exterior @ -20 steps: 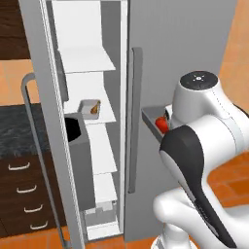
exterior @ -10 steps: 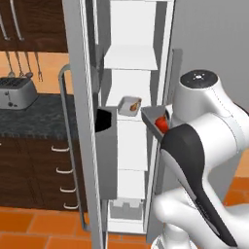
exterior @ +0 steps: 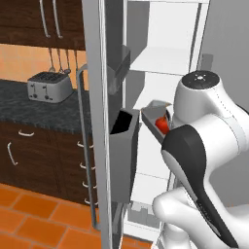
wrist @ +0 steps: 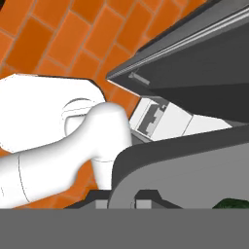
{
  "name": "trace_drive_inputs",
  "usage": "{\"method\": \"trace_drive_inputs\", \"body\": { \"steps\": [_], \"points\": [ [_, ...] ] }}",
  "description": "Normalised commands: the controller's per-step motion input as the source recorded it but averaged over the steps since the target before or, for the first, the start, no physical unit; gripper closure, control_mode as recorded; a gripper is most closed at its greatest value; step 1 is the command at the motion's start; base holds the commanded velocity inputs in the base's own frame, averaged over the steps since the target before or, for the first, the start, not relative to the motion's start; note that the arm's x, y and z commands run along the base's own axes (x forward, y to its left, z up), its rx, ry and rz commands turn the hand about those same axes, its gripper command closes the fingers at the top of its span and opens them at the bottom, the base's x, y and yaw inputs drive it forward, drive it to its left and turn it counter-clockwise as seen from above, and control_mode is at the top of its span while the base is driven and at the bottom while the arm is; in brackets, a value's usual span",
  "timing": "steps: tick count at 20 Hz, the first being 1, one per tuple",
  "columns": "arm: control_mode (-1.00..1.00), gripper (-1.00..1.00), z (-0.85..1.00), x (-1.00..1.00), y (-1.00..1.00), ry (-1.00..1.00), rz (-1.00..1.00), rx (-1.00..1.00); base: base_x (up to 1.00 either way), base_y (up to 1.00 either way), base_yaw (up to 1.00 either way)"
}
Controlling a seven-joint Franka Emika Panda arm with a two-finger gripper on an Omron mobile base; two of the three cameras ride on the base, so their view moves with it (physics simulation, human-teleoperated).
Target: Take the meat container that has the chicken drumstick and place it on the second highest rack of the freezer. Then take the vegetable container that has the tomato and broccoli and place it on the highest rack of the freezer.
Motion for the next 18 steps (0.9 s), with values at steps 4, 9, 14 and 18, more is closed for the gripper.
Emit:
{"method": "trace_drive_inputs", "body": {
  "steps": [4,9,14,18],
  "points": [
    [1.00,1.00,0.00,0.00,0.00,0.00,0.00,0.00,0.41,-0.26,0.24],
    [1.00,1.00,0.00,0.00,0.00,0.00,0.00,0.00,0.28,-0.10,0.04],
    [1.00,1.00,0.00,0.00,0.00,0.00,0.00,0.00,0.20,-0.12,0.00],
    [1.00,1.00,0.00,0.00,0.00,0.00,0.00,0.00,0.36,-0.14,0.00]
  ]
}}
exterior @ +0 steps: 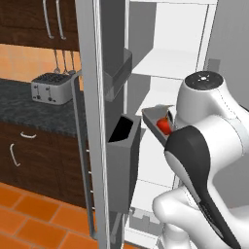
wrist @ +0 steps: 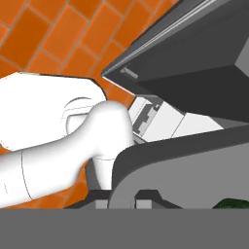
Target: Take the meat container that has the chicken drumstick and place it on the second highest rack of the freezer. Then take the vegetable container that has the tomato and broccoli and place it on the highest rack of the freezer.
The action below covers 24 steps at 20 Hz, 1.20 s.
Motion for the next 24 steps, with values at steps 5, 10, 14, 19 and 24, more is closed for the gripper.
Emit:
{"method": "trace_drive_inputs", "body": {
  "steps": [5,10,14,19,24],
  "points": [
    [-1.00,1.00,0.34,0.26,-0.04,0.00,0.00,0.16,0.18,0.00,0.00],
    [-1.00,1.00,0.54,0.64,-0.13,-0.04,-0.02,0.24,0.00,0.00,0.00],
    [-1.00,1.00,0.37,0.78,-0.09,-0.19,-0.19,0.07,0.00,0.00,0.00],
    [-1.00,1.00,0.07,0.70,0.00,-0.21,-0.33,0.00,0.00,0.00,0.00],
    [-1.00,1.00,0.10,0.98,0.05,-0.12,-0.17,0.08,0.00,0.00,0.00]
  ]
}}
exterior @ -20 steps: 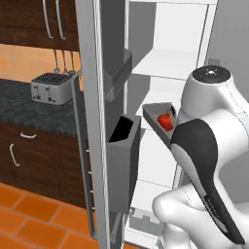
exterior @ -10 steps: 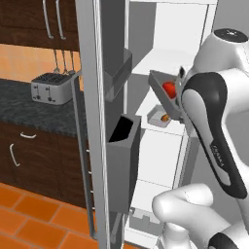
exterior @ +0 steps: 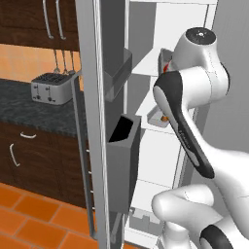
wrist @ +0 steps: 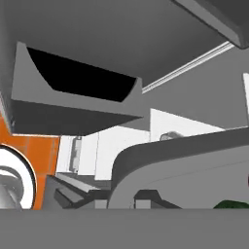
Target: Take the meat container that has the chicken drumstick and place it on the second highest rack of the freezer. Then take the vegetable container that has the tomato and broccoli and place it on the highest rack of the freezer.
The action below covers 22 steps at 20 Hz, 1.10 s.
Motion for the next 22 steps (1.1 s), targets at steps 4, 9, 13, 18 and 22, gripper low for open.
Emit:
{"method": "trace_drive_inputs", "body": {
  "steps": [4,9,13,18,22],
  "points": [
    [-1.00,1.00,0.01,0.91,0.14,-0.09,-0.01,0.08,0.00,0.00,0.00],
    [-1.00,1.00,0.17,0.66,0.01,-0.11,0.00,0.06,0.00,0.00,0.00],
    [-1.00,1.00,0.10,0.84,-0.30,0.00,0.00,0.11,0.00,0.00,0.00],
    [-1.00,1.00,0.18,0.86,-0.11,0.00,-0.02,0.07,0.00,0.00,0.00],
    [-1.00,1.00,0.10,0.91,-0.34,0.02,0.00,0.01,0.00,0.00,0.00]
  ]
}}
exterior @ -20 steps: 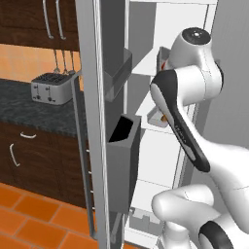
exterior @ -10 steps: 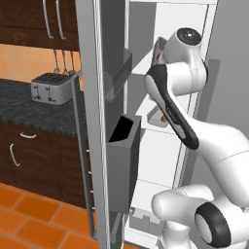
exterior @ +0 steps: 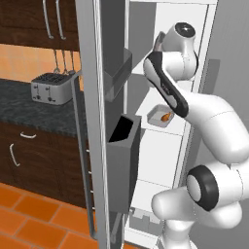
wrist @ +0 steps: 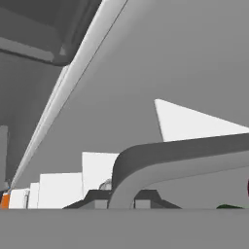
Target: Take the meat container that has the chicken drumstick and place it on the second highest rack of the freezer. Then take the vegetable container that has the tomato and broccoli and place it on the highest rack of the freezer.
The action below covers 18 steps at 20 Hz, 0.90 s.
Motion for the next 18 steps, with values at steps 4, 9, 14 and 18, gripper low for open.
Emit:
{"method": "trace_drive_inputs", "body": {
  "steps": [4,9,14,18],
  "points": [
    [-1.00,1.00,0.06,0.79,-0.39,0.00,0.00,0.00,0.00,0.00,0.00],
    [-1.00,1.00,-0.02,0.81,-0.23,0.01,0.00,0.00,0.00,0.00,0.00],
    [-1.00,1.00,-0.19,0.50,-0.23,0.02,0.00,0.00,0.00,0.00,0.00],
    [-1.00,-1.00,-0.14,0.24,-0.11,0.00,0.00,-0.06,0.00,0.00,0.00]
  ]
}}
